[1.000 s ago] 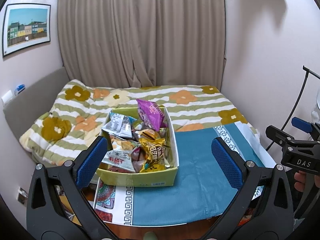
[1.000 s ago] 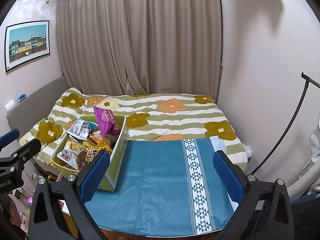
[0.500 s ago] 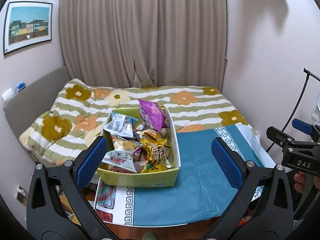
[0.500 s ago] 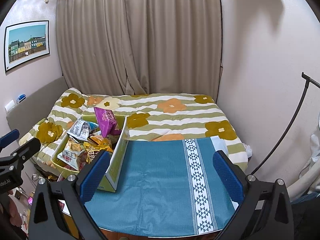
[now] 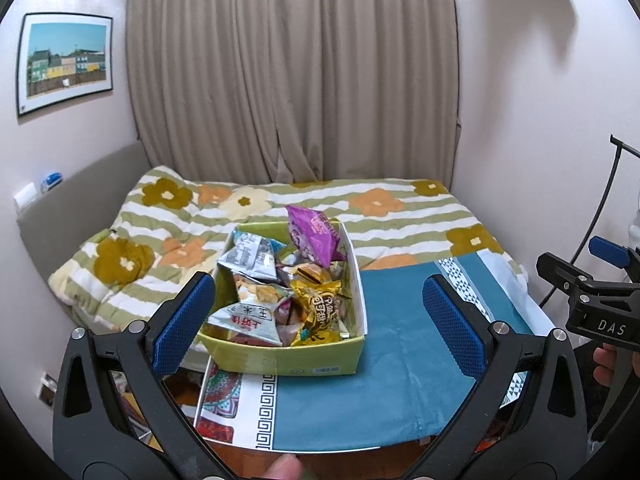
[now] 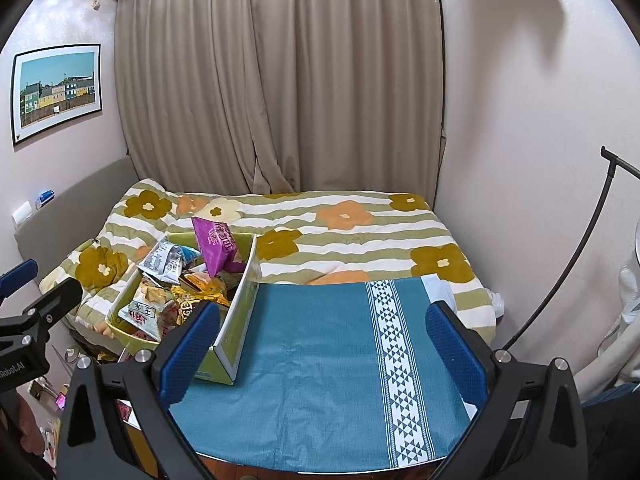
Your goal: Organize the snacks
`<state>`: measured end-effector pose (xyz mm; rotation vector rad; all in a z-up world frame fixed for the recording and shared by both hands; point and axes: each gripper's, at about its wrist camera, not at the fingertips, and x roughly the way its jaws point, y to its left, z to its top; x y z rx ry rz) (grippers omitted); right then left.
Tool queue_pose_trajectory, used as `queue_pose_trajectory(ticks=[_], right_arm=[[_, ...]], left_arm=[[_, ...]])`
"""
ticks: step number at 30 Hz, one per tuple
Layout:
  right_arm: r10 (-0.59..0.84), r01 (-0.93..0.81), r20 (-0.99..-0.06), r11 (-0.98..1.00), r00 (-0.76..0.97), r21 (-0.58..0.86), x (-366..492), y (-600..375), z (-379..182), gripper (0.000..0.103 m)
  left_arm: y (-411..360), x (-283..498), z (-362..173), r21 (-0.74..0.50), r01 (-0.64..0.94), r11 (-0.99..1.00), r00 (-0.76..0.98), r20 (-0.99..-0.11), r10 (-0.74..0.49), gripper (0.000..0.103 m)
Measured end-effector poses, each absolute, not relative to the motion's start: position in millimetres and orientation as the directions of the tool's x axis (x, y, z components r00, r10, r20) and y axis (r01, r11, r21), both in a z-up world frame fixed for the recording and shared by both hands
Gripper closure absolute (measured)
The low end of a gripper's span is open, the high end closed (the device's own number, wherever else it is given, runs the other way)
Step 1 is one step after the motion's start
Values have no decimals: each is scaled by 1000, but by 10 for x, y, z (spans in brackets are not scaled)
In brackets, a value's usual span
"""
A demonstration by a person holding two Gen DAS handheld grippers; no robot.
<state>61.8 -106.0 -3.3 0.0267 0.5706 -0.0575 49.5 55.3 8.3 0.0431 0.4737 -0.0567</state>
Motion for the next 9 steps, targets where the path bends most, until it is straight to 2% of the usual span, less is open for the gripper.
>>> queue_pose_trajectory(ticks=[9], right_arm=[[-32, 40, -535, 999, 844, 4, 569, -1048, -44, 1]], left_arm=[[570, 376, 94, 7, 40, 999, 903, -428, -33, 0]])
